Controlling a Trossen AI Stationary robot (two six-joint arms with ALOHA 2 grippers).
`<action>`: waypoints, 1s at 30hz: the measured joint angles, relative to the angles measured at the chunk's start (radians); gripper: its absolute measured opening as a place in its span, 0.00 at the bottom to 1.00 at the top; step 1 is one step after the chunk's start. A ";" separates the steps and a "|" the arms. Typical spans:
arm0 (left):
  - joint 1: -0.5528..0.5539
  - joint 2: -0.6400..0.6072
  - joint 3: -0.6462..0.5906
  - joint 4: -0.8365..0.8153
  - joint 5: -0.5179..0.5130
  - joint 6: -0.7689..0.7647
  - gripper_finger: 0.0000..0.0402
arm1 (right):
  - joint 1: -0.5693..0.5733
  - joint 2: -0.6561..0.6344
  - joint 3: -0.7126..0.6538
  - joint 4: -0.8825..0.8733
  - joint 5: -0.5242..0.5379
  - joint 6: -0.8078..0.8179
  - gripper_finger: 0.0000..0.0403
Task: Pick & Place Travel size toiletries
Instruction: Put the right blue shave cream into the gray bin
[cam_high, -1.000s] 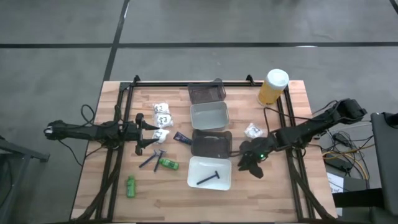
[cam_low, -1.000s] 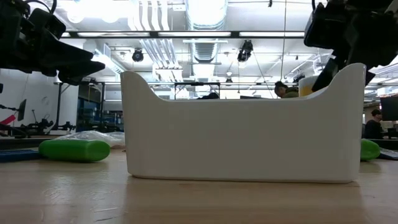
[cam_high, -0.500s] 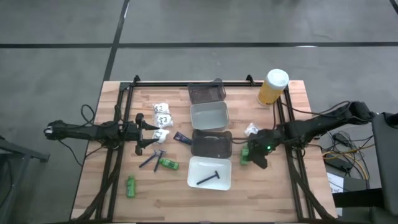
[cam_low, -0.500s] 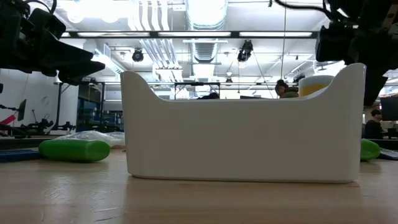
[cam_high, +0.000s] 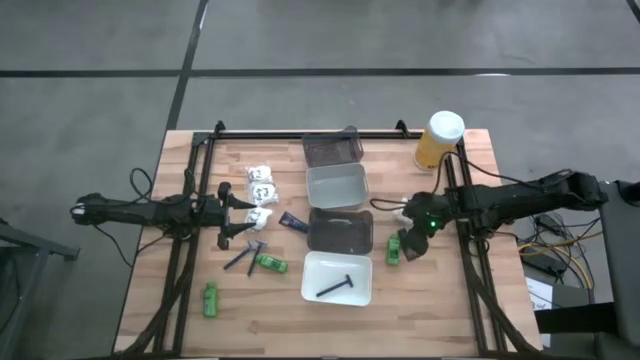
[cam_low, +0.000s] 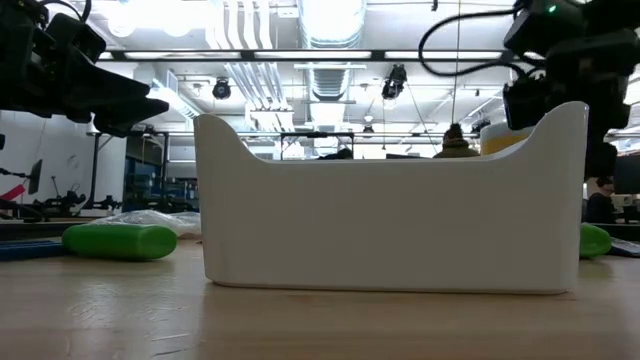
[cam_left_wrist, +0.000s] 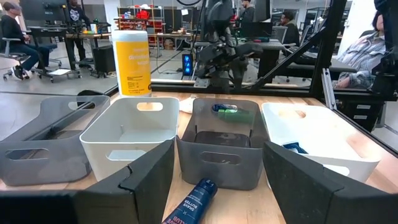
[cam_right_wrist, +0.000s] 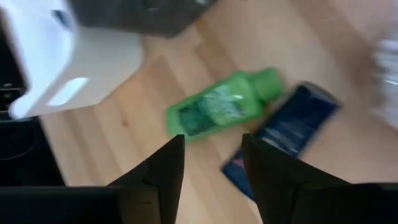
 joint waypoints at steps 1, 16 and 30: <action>0.000 0.000 0.000 0.000 0.000 0.000 0.62 | -0.008 0.010 0.009 -0.014 0.009 -0.003 0.41; 0.000 0.000 0.000 0.000 0.000 0.000 0.62 | -0.030 0.235 0.166 -0.237 0.180 0.006 0.42; 0.000 0.000 0.000 0.000 0.000 0.000 0.62 | 0.010 0.415 0.215 -0.242 0.218 0.043 0.41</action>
